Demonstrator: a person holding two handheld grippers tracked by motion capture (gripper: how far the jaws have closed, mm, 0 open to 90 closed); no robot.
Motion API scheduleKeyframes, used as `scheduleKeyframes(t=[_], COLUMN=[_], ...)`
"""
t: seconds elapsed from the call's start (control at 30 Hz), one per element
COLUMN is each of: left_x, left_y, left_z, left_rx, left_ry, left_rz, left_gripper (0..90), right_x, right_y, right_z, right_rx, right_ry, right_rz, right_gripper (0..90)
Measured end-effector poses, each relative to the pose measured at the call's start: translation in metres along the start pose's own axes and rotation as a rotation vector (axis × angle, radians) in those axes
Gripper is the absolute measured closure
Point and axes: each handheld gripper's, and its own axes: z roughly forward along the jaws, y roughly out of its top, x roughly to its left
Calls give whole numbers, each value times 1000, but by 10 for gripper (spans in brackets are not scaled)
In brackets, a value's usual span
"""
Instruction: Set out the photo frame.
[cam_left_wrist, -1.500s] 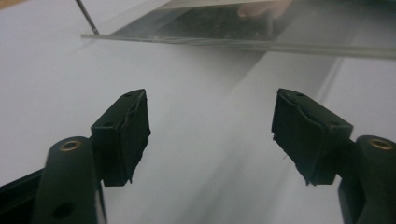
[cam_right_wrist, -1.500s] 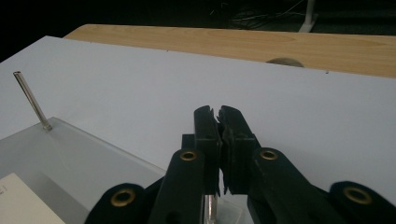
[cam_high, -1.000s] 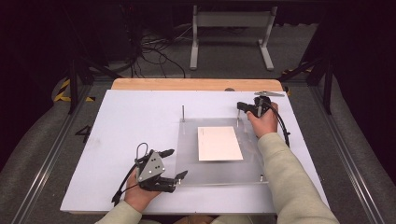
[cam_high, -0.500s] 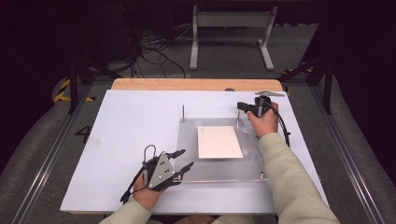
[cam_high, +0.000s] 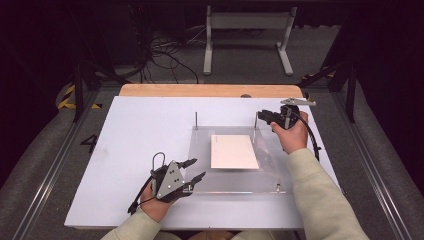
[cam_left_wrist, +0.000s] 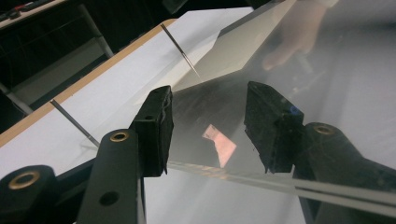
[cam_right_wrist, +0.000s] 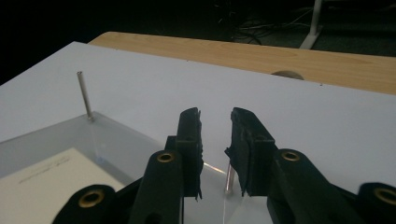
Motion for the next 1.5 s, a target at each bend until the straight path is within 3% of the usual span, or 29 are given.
scheduleKeyframes(t=[0.13,0.23,0.47,0.63,0.7,0.8,0.97,1.1,1.4,1.5], left_x=[3,4,8,10,12,13,13,13,13,13], left_y=[3,5,8,9,9,10,11,12,12,12], left_z=[-1,-2,-3,-3,-4,-4,-4,-4,-4,-4], left_rx=[9,14,12,14,15,20,19,19,19,19], left_ry=[-5,-9,-23,-29,-31,-35,-40,-42,-43,-43], left_rz=[2,-4,2,8,12,16,13,12,13,13], left_gripper=[511,512,519,526,527,527,527,527,527,527], right_x=[10,22,42,41,42,47,51,52,56,57], right_y=[-6,-12,-26,-32,-33,-36,-47,-57,-76,-86], right_z=[-30,-58,-101,-108,-114,-126,-139,-143,-139,-130], right_rx=[-40,-87,-157,-152,-152,-122,-82,-58,11,67], right_ry=[10,48,86,82,80,85,88,94,98,87], right_rz=[-55,-68,-85,-77,-100,-151,-195,-195,-240,-261], right_gripper=[694,691,669,644,615,500,455,440,421,417])
